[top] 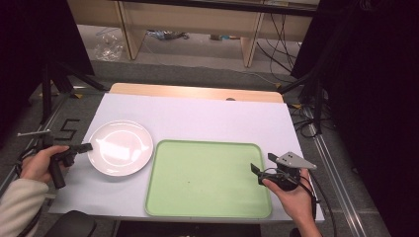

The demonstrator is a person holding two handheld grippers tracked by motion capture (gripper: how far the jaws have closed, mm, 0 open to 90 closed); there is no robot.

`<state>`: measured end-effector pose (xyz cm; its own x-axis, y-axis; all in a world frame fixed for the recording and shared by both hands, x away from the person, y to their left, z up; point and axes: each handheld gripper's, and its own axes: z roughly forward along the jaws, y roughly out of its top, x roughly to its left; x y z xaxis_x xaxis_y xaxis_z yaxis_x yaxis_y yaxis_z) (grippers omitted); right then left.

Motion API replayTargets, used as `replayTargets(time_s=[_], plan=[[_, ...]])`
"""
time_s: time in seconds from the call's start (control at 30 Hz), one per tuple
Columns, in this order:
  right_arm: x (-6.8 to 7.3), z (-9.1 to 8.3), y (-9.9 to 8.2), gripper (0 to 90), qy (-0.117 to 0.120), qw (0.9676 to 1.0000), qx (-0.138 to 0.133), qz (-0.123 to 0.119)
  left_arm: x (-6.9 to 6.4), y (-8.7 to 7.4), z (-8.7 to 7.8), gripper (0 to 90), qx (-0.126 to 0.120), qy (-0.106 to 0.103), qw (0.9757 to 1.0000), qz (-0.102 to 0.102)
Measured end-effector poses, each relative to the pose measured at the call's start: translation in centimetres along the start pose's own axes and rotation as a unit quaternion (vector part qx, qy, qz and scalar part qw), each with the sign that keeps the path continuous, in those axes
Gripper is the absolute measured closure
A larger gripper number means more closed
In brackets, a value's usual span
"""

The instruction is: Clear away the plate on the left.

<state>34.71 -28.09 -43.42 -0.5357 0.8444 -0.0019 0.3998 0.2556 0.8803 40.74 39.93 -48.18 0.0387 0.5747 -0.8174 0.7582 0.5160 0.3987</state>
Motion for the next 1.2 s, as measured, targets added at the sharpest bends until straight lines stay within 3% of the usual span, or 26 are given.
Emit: replayTargets(time_s=[0.17, 0.23, 0.27, 0.43, 0.6, 0.73, 0.77, 0.83, 0.87, 1.2], plan=[[0.0, -0.1, 0.0, 23.2, -0.001, 1.0000, -0.002, 0.003, -0.4, 0.1, -0.3, 86.8, -0.001, 0.003, 1.0000, 0.001], [0.0, -0.2, 0.1, 22.8, -0.001, 1.0000, 0.004, 0.002, -0.4, 0.1, -0.3, 86.8, -0.010, -0.014, 0.9998, 0.000], [0.0, 0.1, 0.0, 22.4, 0.002, 1.0000, -0.010, 0.002, -0.5, 0.1, -0.3, 86.8, -0.010, -0.011, 0.9999, -0.002], [0.0, -0.2, 0.1, 21.6, -0.004, 1.0000, 0.000, -0.001, -1.0, 0.2, -0.4, 86.7, -0.001, -0.006, 1.0000, -0.004], [0.0, -0.2, 0.1, 21.1, -0.005, 1.0000, -0.002, -0.002, -1.4, 0.1, -0.2, 86.7, -0.012, -0.025, 0.9996, -0.005], [0.0, -0.2, 0.1, 21.1, -0.005, 1.0000, -0.001, -0.002, -1.6, 0.0, -0.2, 86.7, -0.012, -0.031, 0.9994, -0.005], [0.0, -0.2, 0.1, 21.1, -0.005, 1.0000, -0.002, -0.002, -1.8, 0.1, -0.3, 86.7, -0.002, -0.020, 0.9998, -0.003], [0.0, -0.2, 0.1, 21.1, -0.006, 1.0000, -0.001, -0.002, -1.9, 0.1, -0.2, 86.7, -0.001, -0.024, 0.9997, -0.003], [0.0, -0.2, 0.1, 21.1, -0.006, 1.0000, -0.001, -0.002, -1.8, 0.0, -0.1, 86.6, -0.010, -0.037, 0.9992, -0.004], [-0.1, -0.2, 0.1, 21.1, -0.006, 1.0000, -0.001, -0.001, -2.5, -0.1, 0.1, 86.7, 0.002, -0.042, 0.9991, -0.007]])
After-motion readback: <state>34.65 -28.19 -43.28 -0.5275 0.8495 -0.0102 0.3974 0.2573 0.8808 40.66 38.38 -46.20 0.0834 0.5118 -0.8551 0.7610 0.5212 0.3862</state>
